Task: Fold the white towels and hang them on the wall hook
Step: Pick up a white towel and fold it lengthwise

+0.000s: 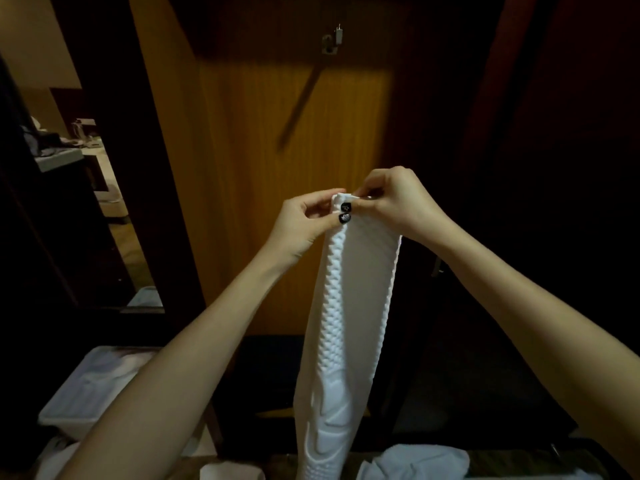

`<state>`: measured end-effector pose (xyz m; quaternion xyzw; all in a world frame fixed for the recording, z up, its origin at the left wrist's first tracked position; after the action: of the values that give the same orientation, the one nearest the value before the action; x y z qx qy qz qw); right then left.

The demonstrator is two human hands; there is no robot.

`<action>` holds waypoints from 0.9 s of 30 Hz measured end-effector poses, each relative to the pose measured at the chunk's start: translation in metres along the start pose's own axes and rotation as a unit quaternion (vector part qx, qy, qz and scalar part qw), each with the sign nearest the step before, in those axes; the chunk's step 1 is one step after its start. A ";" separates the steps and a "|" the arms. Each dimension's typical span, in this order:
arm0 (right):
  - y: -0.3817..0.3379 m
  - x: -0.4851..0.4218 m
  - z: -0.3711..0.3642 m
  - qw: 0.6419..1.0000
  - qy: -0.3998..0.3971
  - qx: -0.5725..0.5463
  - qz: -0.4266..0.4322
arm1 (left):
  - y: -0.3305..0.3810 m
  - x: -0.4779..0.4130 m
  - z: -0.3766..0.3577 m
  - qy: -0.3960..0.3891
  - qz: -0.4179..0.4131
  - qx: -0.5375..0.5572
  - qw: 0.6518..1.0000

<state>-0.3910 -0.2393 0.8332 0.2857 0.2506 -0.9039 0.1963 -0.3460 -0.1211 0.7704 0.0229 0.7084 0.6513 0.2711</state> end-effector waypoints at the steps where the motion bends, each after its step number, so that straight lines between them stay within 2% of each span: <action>1: -0.001 -0.001 -0.001 1.000 -0.001 -0.001 0.001 | 0.000 0.000 -0.001 0.007 -0.006 -0.009 1.000; 3: -0.004 -0.004 -0.003 1.000 -0.031 0.004 0.002 | 0.000 0.001 0.000 0.014 -0.012 -0.012 1.000; 7: 0.005 0.003 -0.010 0.973 -0.197 0.116 0.034 | -0.011 0.000 0.018 0.039 0.004 0.041 0.998; 8: 0.012 0.009 -0.010 0.966 -0.228 0.120 0.025 | -0.014 -0.001 0.025 0.046 0.013 0.064 0.997; 10: 0.021 0.021 -0.008 0.969 -0.239 0.061 -0.025 | -0.015 -0.006 0.038 0.061 0.022 0.071 0.995; 12: 0.026 0.023 -0.010 0.977 -0.206 -0.005 -0.053 | -0.008 -0.012 0.043 0.074 0.010 0.004 0.997; 15: 0.026 0.012 -0.008 0.989 -0.130 -0.007 -0.064 | 0.009 -0.018 0.039 0.097 -0.029 -0.077 0.992; 19: 0.017 -0.006 0.020 0.997 0.040 -0.043 -0.052 | 0.037 -0.018 0.044 0.151 -0.094 -0.064 0.982; 22: 0.012 -0.009 0.034 0.973 0.163 -0.158 -0.047 | 0.059 -0.024 0.047 0.159 -0.110 0.007 0.981; 25: 0.002 -0.006 0.028 0.936 0.170 -0.307 0.002 | 0.078 -0.033 0.042 0.143 -0.109 0.076 0.981; 27: -0.009 -0.001 0.021 0.936 0.132 -0.318 0.067 | 0.086 -0.039 0.040 0.132 -0.099 0.103 0.981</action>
<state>-0.4032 -0.2442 0.8517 0.3411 0.5292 -0.7156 0.3024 -0.3233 -0.0868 0.8645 -0.1061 0.7999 0.5421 0.2347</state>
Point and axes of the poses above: each hand's wrist, its own x-axis away from the middle knuckle, its own z-axis out of the back of the hand, y = z × x, the point moved 10 cm from there along -x, towards the middle knuckle, and after that the axes turned 8 degrees about z, right-handed, at the moved point
